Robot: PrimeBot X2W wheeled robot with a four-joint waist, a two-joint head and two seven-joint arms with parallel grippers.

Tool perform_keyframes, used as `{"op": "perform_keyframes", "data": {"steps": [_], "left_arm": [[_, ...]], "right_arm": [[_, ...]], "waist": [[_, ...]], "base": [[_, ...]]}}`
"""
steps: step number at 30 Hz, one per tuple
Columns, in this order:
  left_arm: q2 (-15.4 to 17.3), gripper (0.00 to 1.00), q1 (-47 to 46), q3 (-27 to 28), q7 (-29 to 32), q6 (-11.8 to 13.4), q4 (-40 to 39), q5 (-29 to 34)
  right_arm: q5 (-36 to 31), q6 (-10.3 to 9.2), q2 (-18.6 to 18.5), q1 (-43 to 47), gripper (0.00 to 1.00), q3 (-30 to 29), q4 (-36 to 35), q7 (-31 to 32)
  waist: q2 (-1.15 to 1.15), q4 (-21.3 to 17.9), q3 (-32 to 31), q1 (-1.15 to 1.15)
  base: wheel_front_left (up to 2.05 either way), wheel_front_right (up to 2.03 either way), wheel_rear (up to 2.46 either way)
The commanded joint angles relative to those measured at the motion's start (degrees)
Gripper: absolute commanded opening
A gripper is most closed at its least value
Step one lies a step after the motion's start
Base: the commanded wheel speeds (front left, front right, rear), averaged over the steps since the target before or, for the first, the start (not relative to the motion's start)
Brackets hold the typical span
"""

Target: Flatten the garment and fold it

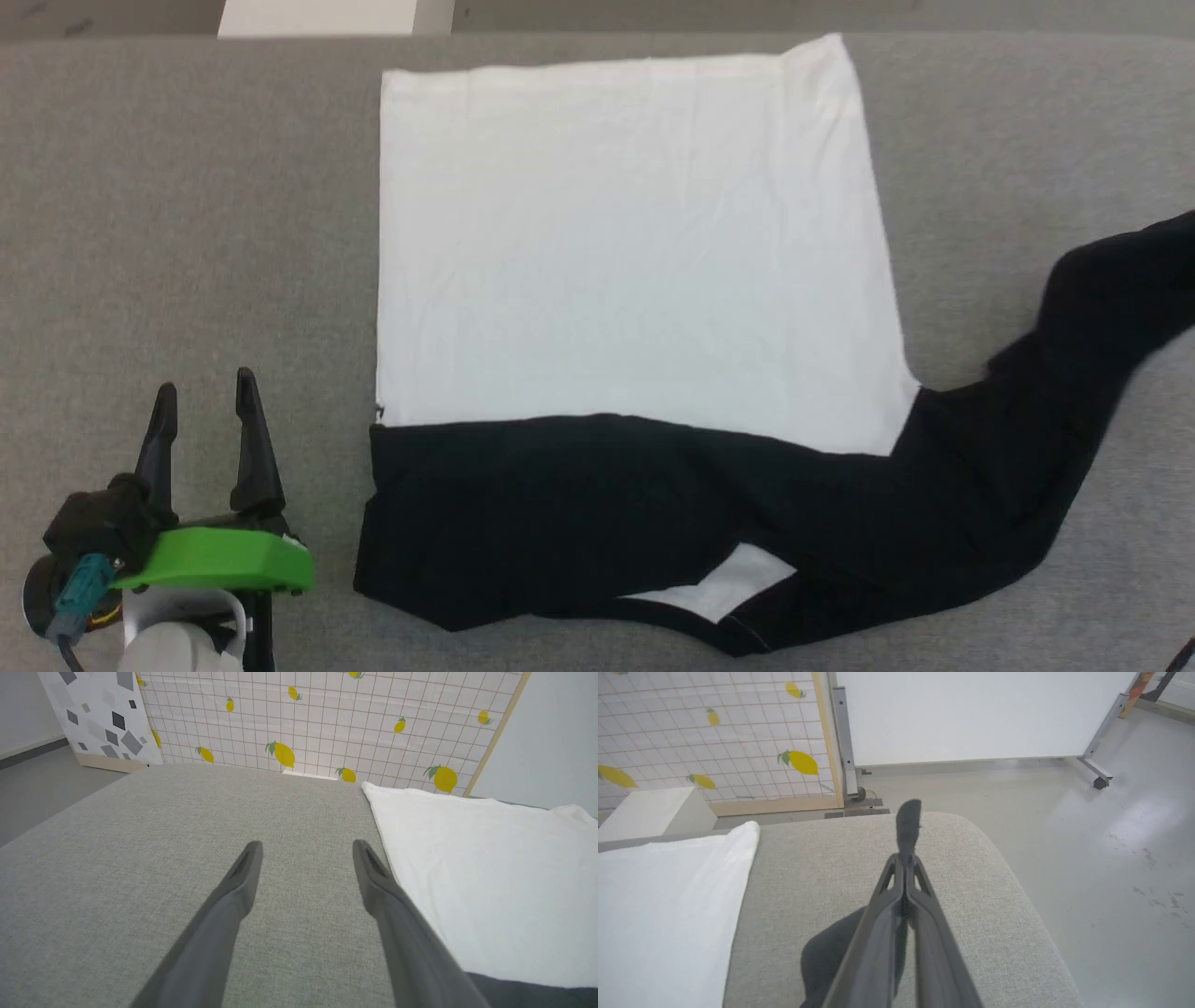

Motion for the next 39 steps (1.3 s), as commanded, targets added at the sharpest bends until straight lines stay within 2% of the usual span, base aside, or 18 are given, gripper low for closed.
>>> {"op": "perform_keyframes", "data": {"steps": [1, 5, 10, 16, 20, 25, 31, 38, 39], "left_arm": [[-0.13, 1.0, 0.91, 0.05, -0.27, -0.13, -0.12, 0.54], [-0.13, 1.0, 1.69, -0.07, -0.27, -0.18, -0.22, 0.41], [0.16, 1.0, 2.04, -0.4, -0.27, -0.24, -0.22, 0.36], [0.41, 1.0, 2.03, -0.84, -0.27, -0.27, -0.2, 0.14], [0.69, 1.0, 1.55, -1.24, -0.24, -0.36, -0.01, -0.14], [0.72, 1.0, 0.57, -1.87, -0.24, -0.31, 0.37, -0.34], [0.42, 1.0, -1.23, -3.3, -0.25, -0.47, 1.19, -0.64], [0.17, 1.0, -2.25, -3.55, -0.26, -0.58, 2.05, -0.98], [0.16, 1.0, -2.22, -3.46, -0.26, -0.59, 2.11, -0.98]], "right_arm": [[0.73, -0.08, 0.78, 1.65, 0.0, 1.16, -2.84, 0.54], [2.1, -0.08, 1.95, 4.94, 0.0, 6.26, -12.06, 2.29], [3.44, -0.08, 2.9, 6.94, 0.0, 17.5, -21.42, 5.21], [3.36, -0.08, 2.53, 6.01, 0.0, 35.48, -23.78, 7.27], [2.56, -0.08, 3.0, 3.6, 0.0, 46.56, -18.99, 5.92], [2.51, -0.08, 5.37, 1.34, 0.0, 57.1, -7.25, 1.96], [4.98, -0.08, 6.61, -0.54, 0.0, 63.45, 8.8, -3.05], [10.37, -0.08, 6.67, -1.96, 0.0, 68.95, 19.56, -3.81], [11.16, -0.08, 6.67, -2.16, 0.18, 69.54, 20.39, -3.5]], "waist": [[0.64, -3.56, -5.4, 0.0], [0.64, -3.94, -6.45, 0.0], [0.64, -3.9, -6.75, 0.0], [0.64, -3.12, -6.46, 0.0], [0.64, -2.12, -5.7, 0.0], [0.64, -0.51, -4.37, 0.0], [0.64, 1.79, -2.21, 0.0], [0.64, 2.64, -1.03, 0.0], [0.64, 2.55, -1.03, 0.0]], "base": [[0.0, 0.0, 0.0], [0.0, 0.0, 0.0], [0.0, 0.0, 0.0], [0.0, 0.0, 0.0], [0.0, 0.0, 0.0], [0.0, 0.0, 0.0], [0.0, 0.0, 0.0], [0.0, 0.0, 0.0], [0.0, 0.0, 0.0]]}}
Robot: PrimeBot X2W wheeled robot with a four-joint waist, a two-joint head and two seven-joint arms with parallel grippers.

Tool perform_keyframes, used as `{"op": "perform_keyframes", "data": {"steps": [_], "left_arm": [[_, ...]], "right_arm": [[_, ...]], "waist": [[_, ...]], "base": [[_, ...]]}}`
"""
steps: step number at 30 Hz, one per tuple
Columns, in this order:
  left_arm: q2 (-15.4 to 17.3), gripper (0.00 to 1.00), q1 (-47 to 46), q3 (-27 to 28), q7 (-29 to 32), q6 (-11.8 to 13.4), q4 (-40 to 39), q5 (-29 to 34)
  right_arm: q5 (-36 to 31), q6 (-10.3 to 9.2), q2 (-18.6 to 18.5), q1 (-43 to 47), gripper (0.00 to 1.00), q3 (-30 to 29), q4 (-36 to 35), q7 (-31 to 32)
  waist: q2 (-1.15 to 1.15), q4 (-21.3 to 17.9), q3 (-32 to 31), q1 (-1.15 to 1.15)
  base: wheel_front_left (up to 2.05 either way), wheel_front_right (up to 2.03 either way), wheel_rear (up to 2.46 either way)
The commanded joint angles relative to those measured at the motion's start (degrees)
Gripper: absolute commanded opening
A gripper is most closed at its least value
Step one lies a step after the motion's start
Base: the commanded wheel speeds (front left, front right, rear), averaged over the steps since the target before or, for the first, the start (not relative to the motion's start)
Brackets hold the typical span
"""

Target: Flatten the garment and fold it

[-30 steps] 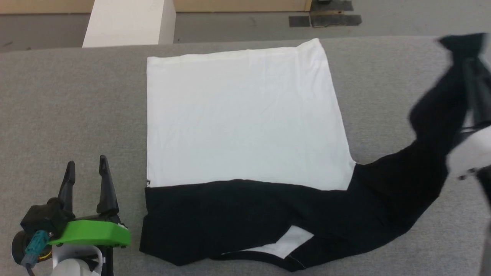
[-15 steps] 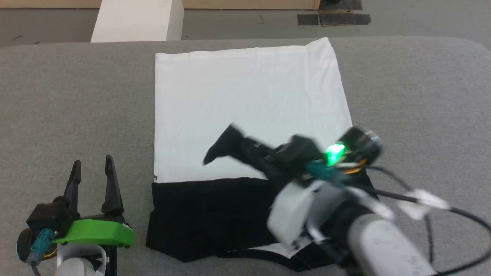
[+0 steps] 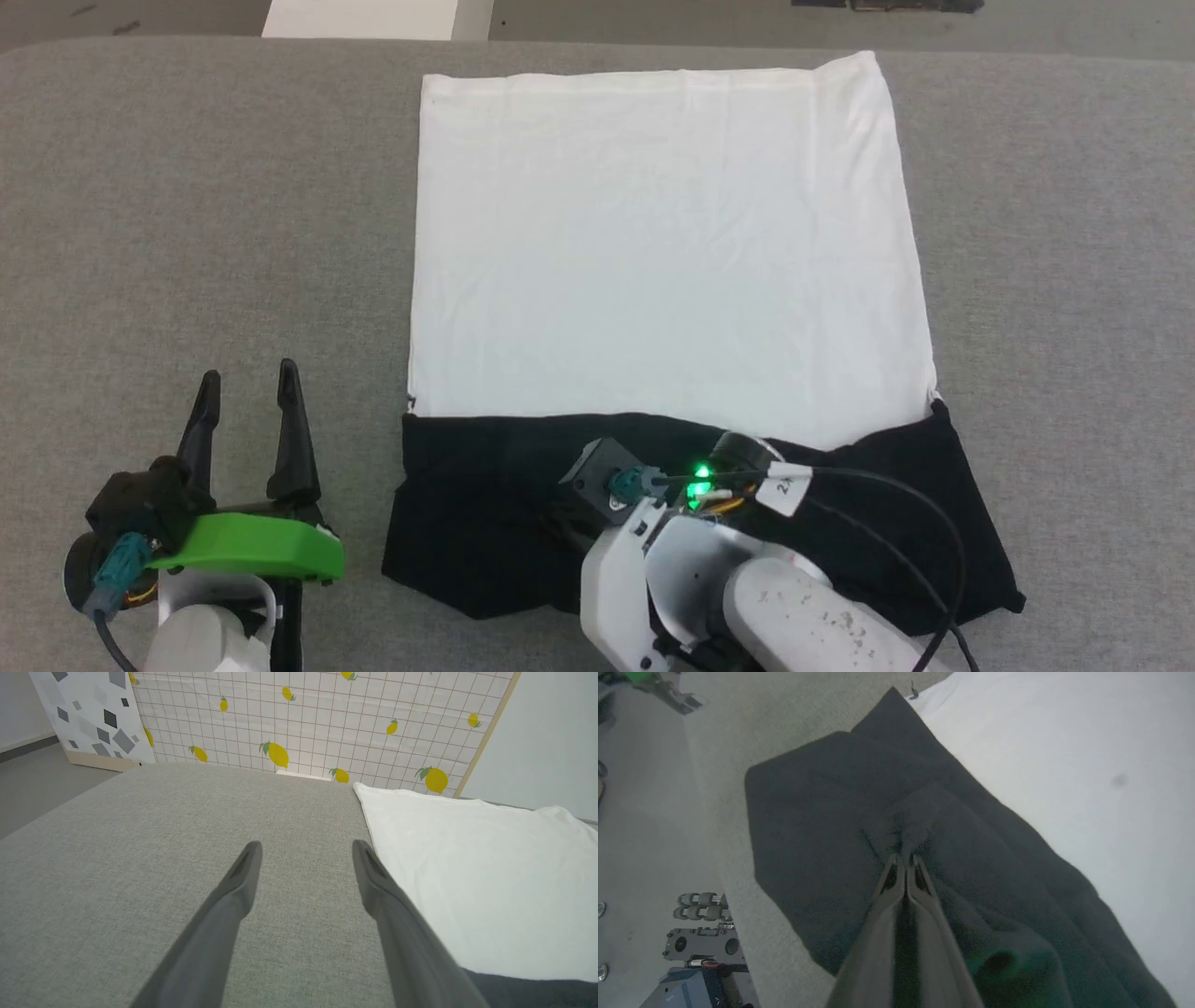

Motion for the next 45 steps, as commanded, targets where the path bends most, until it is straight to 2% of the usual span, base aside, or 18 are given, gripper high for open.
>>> {"op": "perform_keyframes", "data": {"steps": [1, 2, 8, 9, 14, 17, 21, 29, 34, 39, 45], "left_arm": [[-0.05, 1.0, -0.72, 0.23, -0.27, -0.31, 0.07, -0.18], [-0.04, 1.0, -0.61, 0.4, -0.27, -0.3, 0.13, -0.17], [0.66, 1.0, -0.35, 0.55, -0.28, -0.41, 0.46, 0.1], [1.56, 1.0, -1.15, 0.46, -0.26, -0.53, 0.54, -0.02], [5.3, 1.0, -6.06, -1.04, 2.64, -0.94, 0.46, 0.07], [8.34, 1.0, -11.04, -1.8, 5.76, -1.11, 0.83, 0.0], [12.33, 1.0, -19.02, -2.44, 10.77, -1.27, 2.31, -0.92], [22.15, 1.0, -34.34, -6.7, 29.23, -1.45, 4.86, -6.3], [26.75, 1.0, -41.45, -6.73, 40.43, -1.23, 6.17, -10.65], [28.88, 1.0, -46.23, -6.0, 49.1, 1.39, 7.11, -11.31], [29.87, 1.0, -48.61, -5.51, 54.74, 4.66, 7.26, -11.21]], "right_arm": [[1.19, -0.08, 0.12, -0.85, 0.76, 0.29, 0.38, -0.16], [2.31, -0.08, 0.12, -0.86, 1.0, 0.16, 0.5, -0.44], [6.26, -0.08, 0.13, -0.06, 1.0, -5.52, -3.88, -7.14], [5.58, -0.08, 0.13, 1.19, 1.0, -10.29, -6.96, -10.24], [0.83, -0.08, 0.13, 4.9, 1.0, -22.36, -13.76, -15.94], [-2.42, -0.08, 0.13, 7.46, 1.0, -28.77, -18.24, -18.76], [-4.74, -0.08, 0.13, 9.95, 1.0, -34.12, -22.32, -22.12], [-2.67, -0.08, 0.14, 11.42, 1.0, -36.85, -24.09, -25.35], [-0.45, -0.08, 0.14, 10.97, 1.0, -36.73, -24.23, -27.1], [0.14, -0.08, 0.14, 9.49, 1.0, -36.13, -23.85, -28.59], [0.89, -0.08, 0.14, 8.25, 1.0, -35.31, -23.27, -29.6]], "waist": [[0.64, -0.1, 0.05, 0.0], [0.64, -0.36, -0.09, 0.0], [0.64, -2.34, -1.17, 0.0], [0.64, -3.74, -1.22, 0.0], [0.64, -6.45, 0.54, 0.0], [0.64, -8.44, 2.75, 0.0], [0.64, -11.08, 6.71, 0.0], [0.64, -16.79, 16.5, 0.0], [0.64, -19.35, 21.61, 0.0], [0.64, -20.62, 25.03, 0.0], [0.64, -20.95, 27.14, 0.0]], "base": [[0.0, 0.0, 0.0], [0.0, 0.0, 0.0], [0.0, 0.0, 0.0], [0.0, 0.0, 0.0], [0.0, 0.0, 0.0], [0.0, 0.0, 0.0], [0.0, 0.0, 0.0], [0.0, 0.0, 0.0], [0.0, 0.0, 0.0], [0.0, 0.0, 0.0], [0.0, 0.0, 0.0]]}}
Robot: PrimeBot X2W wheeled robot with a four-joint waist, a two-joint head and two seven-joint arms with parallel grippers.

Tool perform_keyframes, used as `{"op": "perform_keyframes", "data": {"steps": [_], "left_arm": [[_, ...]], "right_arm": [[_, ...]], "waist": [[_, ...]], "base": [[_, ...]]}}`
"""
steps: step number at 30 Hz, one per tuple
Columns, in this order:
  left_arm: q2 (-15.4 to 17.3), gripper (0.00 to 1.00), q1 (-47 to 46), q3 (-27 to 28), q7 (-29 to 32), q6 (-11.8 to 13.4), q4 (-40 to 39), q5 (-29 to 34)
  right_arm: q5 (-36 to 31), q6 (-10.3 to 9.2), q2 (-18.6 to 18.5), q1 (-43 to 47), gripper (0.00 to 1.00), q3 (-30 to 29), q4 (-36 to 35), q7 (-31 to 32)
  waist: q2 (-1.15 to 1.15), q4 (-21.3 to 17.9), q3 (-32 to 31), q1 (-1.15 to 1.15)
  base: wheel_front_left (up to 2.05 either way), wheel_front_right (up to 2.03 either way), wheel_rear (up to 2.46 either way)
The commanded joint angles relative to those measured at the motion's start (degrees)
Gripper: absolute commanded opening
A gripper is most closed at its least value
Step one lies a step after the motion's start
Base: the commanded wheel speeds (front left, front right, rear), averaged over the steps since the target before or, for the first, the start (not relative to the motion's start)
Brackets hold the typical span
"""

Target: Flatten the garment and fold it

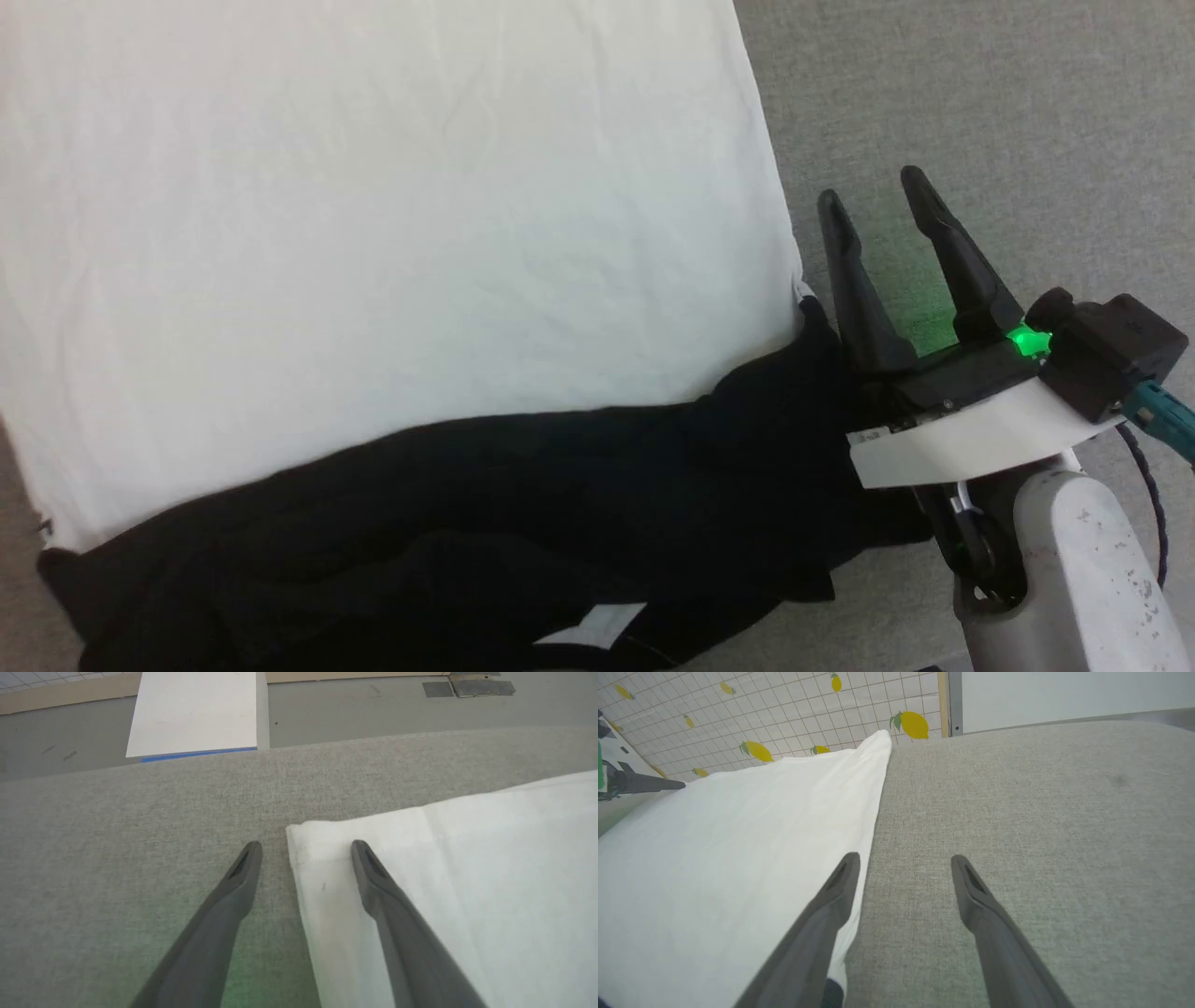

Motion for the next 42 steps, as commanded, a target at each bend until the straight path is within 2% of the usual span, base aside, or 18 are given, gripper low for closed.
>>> {"op": "perform_keyframes", "data": {"steps": [1, 6, 7, 8, 9, 13, 18, 22, 26, 31, 37, 42], "left_arm": [[1.23, 1.0, -0.87, 0.04, 1.08, 0.84, 0.09, 0.41], [2.71, 1.0, -0.64, -0.63, 6.08, 3.16, 0.0, 1.88], [2.8, 0.75, -0.47, -0.75, 6.83, 3.41, -0.23, 1.94], [2.94, 0.04, -0.28, -1.01, 7.57, 3.45, -0.61, 1.99], [2.97, 0.0, -0.15, -1.15, 8.05, 3.42, -0.96, 1.89], [2.57, 0.0, 0.37, -1.81, 8.18, 2.9, -2.81, 1.35], [1.95, 0.0, -0.33, -2.97, 5.12, 1.69, -4.4, 1.59], [0.46, 0.0, -2.48, -4.73, 0.71, 0.29, -4.79, 2.18], [-1.32, 0.0, -4.95, -6.38, -2.54, -0.57, -4.24, 2.54], [-4.67, 0.0, -7.54, -9.11, -6.6, -1.85, -3.17, 2.41], [-7.83, 0.0, -9.52, -12.16, -10.41, -3.08, -1.1, 2.3], [-8.39, 0.0, -10.47, -13.43, -12.39, -3.74, 0.29, 2.19]], "right_arm": [[0.65, -0.08, 0.04, -0.91, 1.0, 0.34, 0.31, -0.56], [0.57, -0.08, 0.04, -1.94, 1.0, 1.04, 1.06, -0.7], [0.5, -0.08, 0.04, -2.23, 1.0, 1.07, 1.09, -0.64], [0.35, -0.08, 0.04, -2.62, 1.0, 1.05, 1.02, -0.6], [0.15, -0.08, 0.04, -2.97, 1.0, 1.01, 0.94, -0.46], [-1.8, -0.08, 0.04, -5.63, 1.0, 0.31, -0.09, 0.36], [-3.35, -0.08, 0.04, -11.03, 1.0, 0.54, -1.6, 2.81], [-4.25, -0.08, 0.04, -20.7, 1.0, 0.24, 0.26, 7.79], [-4.19, -0.08, 0.04, -34.13, 1.0, -1.48, 8.37, 13.05], [-4.78, -0.08, 0.04, -48.67, 1.0, -4.49, 24.23, 20.51], [-8.96, -0.08, 0.04, -57.89, 1.0, -8.55, 37.89, 31.45], [-14.49, -0.08, 0.04, -61.81, 1.0, -8.77, 42.33, 38.5]], "waist": [[0.64, -2.1, 2.84, -0.01], [0.64, -1.71, 3.1, -0.01], [0.64, -1.61, 3.07, -0.01], [0.64, -1.47, 3.01, -0.01], [0.64, -1.34, 2.95, -0.01], [0.64, -0.36, 2.53, -0.01], [0.64, 0.95, 2.17, -0.01], [0.64, 3.18, 2.59, -0.01], [0.64, 5.65, 3.49, -0.01], [0.64, 9.6, 4.26, -0.01], [0.64, 13.31, 4.84, -0.01], [0.64, 14.12, 5.38, -0.01]], "base": [[0.0, 0.0, 0.0], [0.0, 0.0, 0.0], [0.0, 0.0, 0.0], [0.0, 0.0, 0.0], [0.0, 0.0, 0.0], [0.0, 0.0, 0.0], [0.0, 0.0, 0.0], [0.0, 0.0, 0.0], [0.0, 0.0, 0.0], [0.0, 0.0, 0.0], [0.0, 0.0, 0.0], [0.0, 0.0, 0.0]]}}
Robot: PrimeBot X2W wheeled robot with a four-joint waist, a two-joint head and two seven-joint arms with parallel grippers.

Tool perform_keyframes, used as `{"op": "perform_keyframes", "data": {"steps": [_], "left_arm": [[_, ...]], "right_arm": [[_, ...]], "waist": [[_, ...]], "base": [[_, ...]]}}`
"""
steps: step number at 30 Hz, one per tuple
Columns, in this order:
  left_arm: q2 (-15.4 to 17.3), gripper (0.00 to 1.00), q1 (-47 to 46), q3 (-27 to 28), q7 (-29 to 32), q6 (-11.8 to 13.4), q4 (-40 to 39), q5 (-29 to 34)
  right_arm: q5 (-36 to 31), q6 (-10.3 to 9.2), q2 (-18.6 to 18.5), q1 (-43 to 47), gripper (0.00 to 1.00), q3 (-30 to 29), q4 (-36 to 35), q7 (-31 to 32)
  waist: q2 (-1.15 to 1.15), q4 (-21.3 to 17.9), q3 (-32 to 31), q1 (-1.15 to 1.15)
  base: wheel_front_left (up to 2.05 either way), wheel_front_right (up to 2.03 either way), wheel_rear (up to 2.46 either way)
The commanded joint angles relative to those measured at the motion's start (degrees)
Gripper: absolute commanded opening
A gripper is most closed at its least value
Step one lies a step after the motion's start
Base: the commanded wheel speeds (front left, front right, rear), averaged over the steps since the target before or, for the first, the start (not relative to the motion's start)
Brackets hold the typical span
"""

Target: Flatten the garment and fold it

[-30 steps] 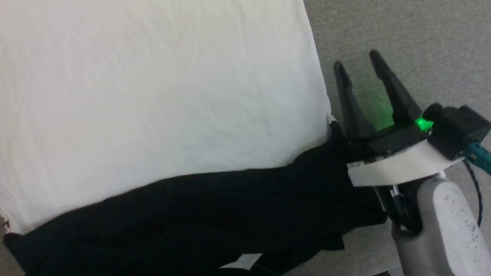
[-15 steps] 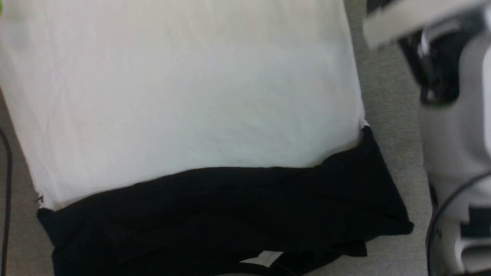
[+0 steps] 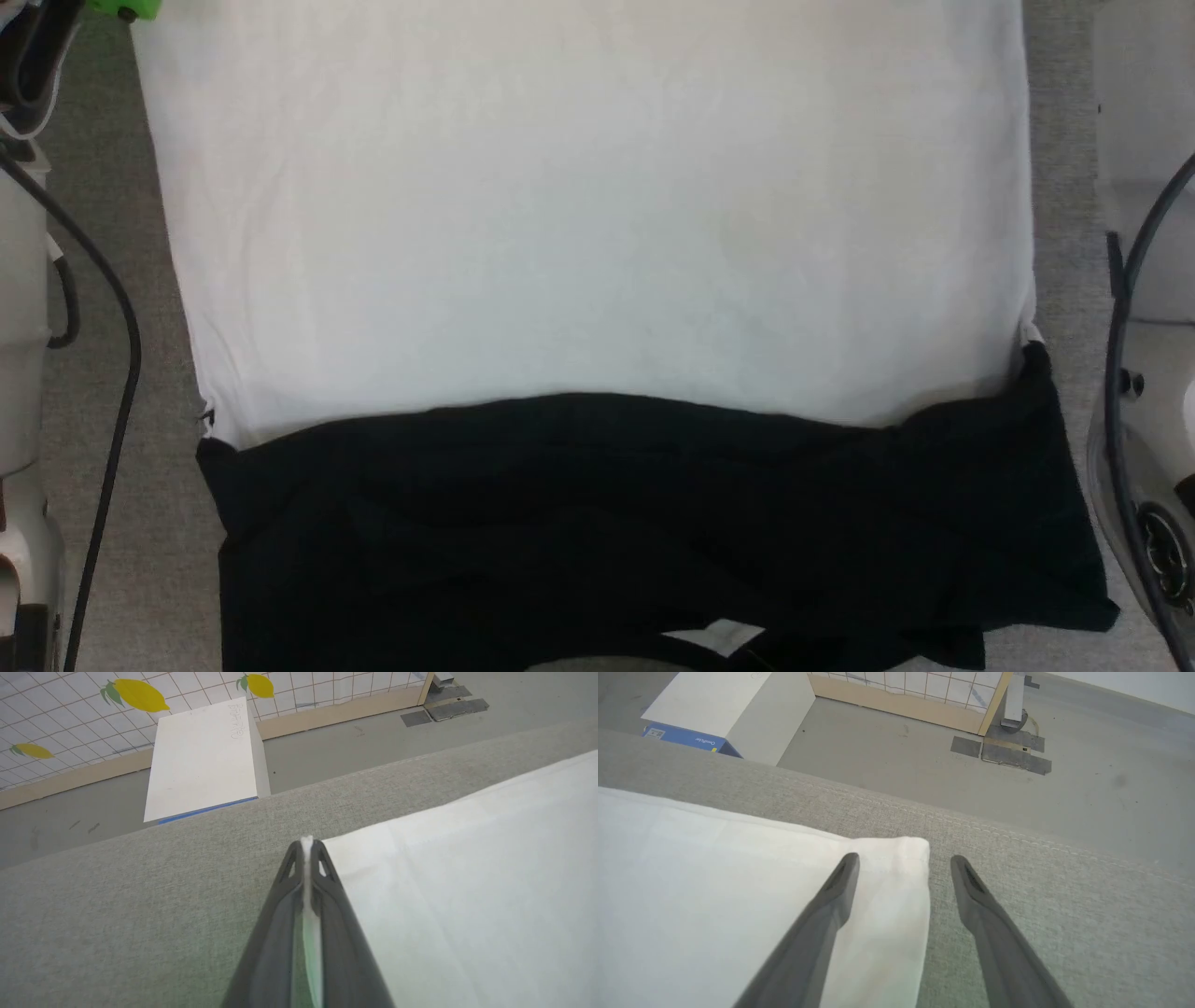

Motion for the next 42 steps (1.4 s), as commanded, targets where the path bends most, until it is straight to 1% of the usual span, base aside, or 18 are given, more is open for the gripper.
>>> {"op": "perform_keyframes", "data": {"steps": [1, 2, 3, 4, 5, 6, 7, 9, 12, 15, 19, 24, 28, 31, 35, 38, 42], "left_arm": [[-0.39, 0.0, -1.27, -0.38, -0.77, -0.47, 0.43, 0.29], [-0.44, 0.0, -1.36, -0.53, -1.06, -0.59, 0.73, 0.12], [-0.49, 0.0, -1.48, -0.69, -1.39, -0.72, 1.1, -0.07], [-0.49, 0.0, -1.62, -0.87, -1.72, -0.82, 1.47, -0.19], [-0.46, 0.0, -1.73, -1.0, -2.01, -0.9, 1.78, -0.25], [-0.38, 0.0, -1.85, -1.11, -2.34, -0.98, 2.18, -0.33], [-0.24, 0.0, -1.96, -1.21, -2.57, -1.05, 2.49, -0.34], [0.1, 0.0, -2.25, -1.35, -3.24, -1.17, 3.05, -0.34], [0.78, 0.0, -2.71, -1.45, -5.2, -1.29, 3.65, 0.12], [1.31, 0.0, -2.67, -1.33, -9.63, -1.38, 3.84, 0.88], [2.61, 0.0, 0.07, -1.13, -15.49, -1.49, 3.33, 1.7], [4.06, 0.0, 7.61, 1.0, -23.1, -0.12, -0.29, 1.58], [3.96, 0.0, 17.52, 2.66, -26.09, 1.4, -5.28, -0.27], [3.45, 0.0, 25.5, 3.27, -26.84, 2.59, -9.42, -1.68], [2.03, 0.0, 36.68, 3.15, -27.23, 4.21, -15.02, -3.51], [0.68, 0.0, 44.4, 2.75, -27.17, 4.74, -18.34, -5.7], [-1.43, 0.0, 52.62, 1.94, -26.9, 5.76, -20.64, -8.24]], "right_arm": [[-1.2, -0.08, -0.05, -1.01, 1.0, -0.2, 0.8, 1.6], [-2.13, -0.08, -0.05, -1.24, 0.92, -0.29, 1.1, 2.61], [-3.35, -0.08, -0.05, -1.43, 0.64, -0.67, 1.24, 3.8], [-4.39, -0.08, -0.05, -1.55, 0.43, -0.94, 1.29, 5.03], [-4.89, -0.08, -0.05, -1.53, 0.32, -1.11, 1.34, 6.05], [-5.23, -0.08, -0.05, -1.45, 0.24, -1.39, 1.33, 7.26], [-5.64, -0.08, -0.05, -1.41, 0.01, -1.42, 1.15, 7.96], [-6.42, -0.08, -0.05, -1.29, 0.0, -1.33, 0.1, 8.07], [-5.73, -0.08, -0.05, -0.75, 0.0, -1.35, -1.81, 5.53], [-5.02, -0.08, -0.05, 0.7, 0.0, -0.2, -3.69, -0.52], [-2.04, -0.08, -0.05, 4.95, 0.0, 3.9, -5.48, -8.61], [-1.0, -0.08, -0.05, 12.56, 0.0, 7.29, -9.74, -18.24], [0.22, -0.08, -0.05, 20.09, 0.0, 8.63, -13.6, -23.87], [0.58, -0.08, -0.07, 25.88, 0.0, 8.59, -16.8, -26.04], [0.93, -0.08, -1.63, 34.5, 0.0, 7.01, -21.66, -26.76], [1.55, -0.08, -2.77, 41.67, 0.0, 5.06, -25.87, -25.62], [3.15, -0.08, -2.71, 51.91, 0.0, 1.0, -31.46, -22.4]], "waist": [[0.64, 0.67, 0.63, 0.0], [0.64, 0.68, 0.64, 0.0], [0.64, 0.69, 0.65, 0.0], [0.64, 0.72, 0.64, 0.0], [0.64, 0.71, 0.6, 0.0], [0.64, 0.67, 0.54, 0.0], [0.64, 0.58, 0.51, 0.0], [0.64, 0.33, 0.5, 0.0], [0.64, -0.21, 0.34, 0.0], [0.64, -1.0, -0.79, 0.0], [0.64, -2.07, -3.75, 0.0], [0.64, -2.93, -9.36, 0.0], [0.64, -2.77, -14.94, 0.0], [0.64, -2.34, -18.98, 0.0], [0.64, -1.25, -24.05, 0.0], [0.64, -0.33, -27.08, 0.0], [0.64, 1.09, -30.18, 0.0]], "base": [[0.0, 0.0, 0.0], [0.0, 0.0, 0.0], [0.0, 0.0, 0.0], [0.0, 0.0, 0.0], [0.0, 0.0, 0.0], [0.0, 0.0, 0.0], [0.0, 0.0, 0.0], [0.0, 0.0, 0.0], [0.0, 0.0, 0.0], [0.0, 0.0, 0.0], [0.0, 0.0, 0.0], [0.0, 0.0, 0.0], [0.0, 0.0, 0.0], [0.0, 0.0, 0.0], [0.0, 0.0, 0.0], [0.0, 0.0, 0.0], [0.0, 0.0, 0.0]]}}
